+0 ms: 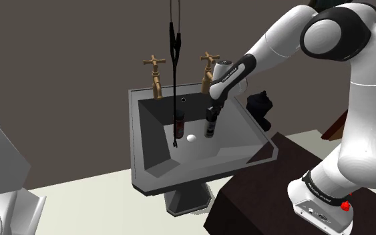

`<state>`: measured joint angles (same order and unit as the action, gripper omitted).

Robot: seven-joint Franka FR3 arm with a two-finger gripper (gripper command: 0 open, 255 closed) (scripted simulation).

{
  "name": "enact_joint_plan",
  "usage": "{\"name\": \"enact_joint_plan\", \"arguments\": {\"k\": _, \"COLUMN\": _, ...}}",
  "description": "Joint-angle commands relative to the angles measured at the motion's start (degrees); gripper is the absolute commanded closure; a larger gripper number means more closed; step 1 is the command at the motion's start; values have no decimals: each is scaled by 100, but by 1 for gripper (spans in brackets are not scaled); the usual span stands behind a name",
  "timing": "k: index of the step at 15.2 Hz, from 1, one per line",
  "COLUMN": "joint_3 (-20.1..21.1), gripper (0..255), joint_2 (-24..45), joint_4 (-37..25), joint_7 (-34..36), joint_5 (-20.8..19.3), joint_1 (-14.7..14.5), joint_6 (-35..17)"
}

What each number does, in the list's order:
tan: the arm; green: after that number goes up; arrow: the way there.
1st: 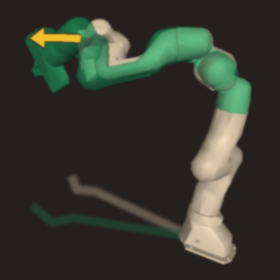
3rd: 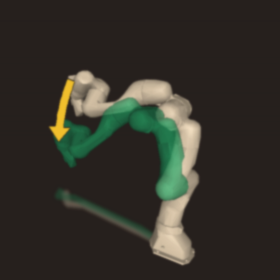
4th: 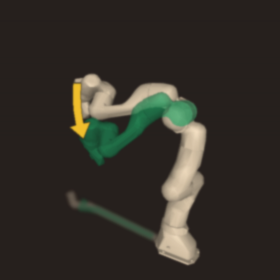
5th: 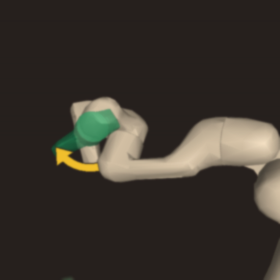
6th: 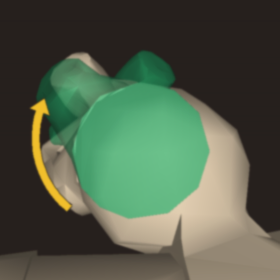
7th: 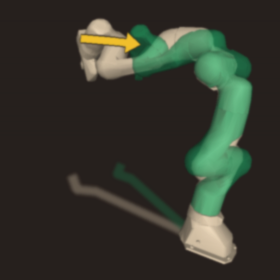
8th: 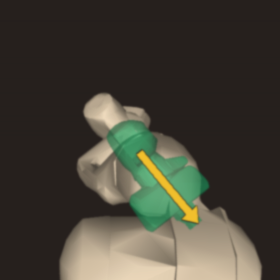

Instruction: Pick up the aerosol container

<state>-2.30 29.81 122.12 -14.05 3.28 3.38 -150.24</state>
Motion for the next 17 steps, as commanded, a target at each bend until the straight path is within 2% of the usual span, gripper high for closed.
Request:
{"name": "enact_joint_plan", "arguments": {"k": 1, "joint_3": -4, "gripper": 255, "joint_2": -57, "joint_4": 20, "joint_7": 3, "joint_5": -5, "joint_1": -3, "joint_6": 54}}
{"name": "enact_joint_plan", "arguments": {"k": 17, "joint_3": -64, "gripper": 255, "joint_2": -993, "joint_4": 106, "joint_7": 69, "joint_5": -92, "joint_1": -46, "joint_6": 904}}
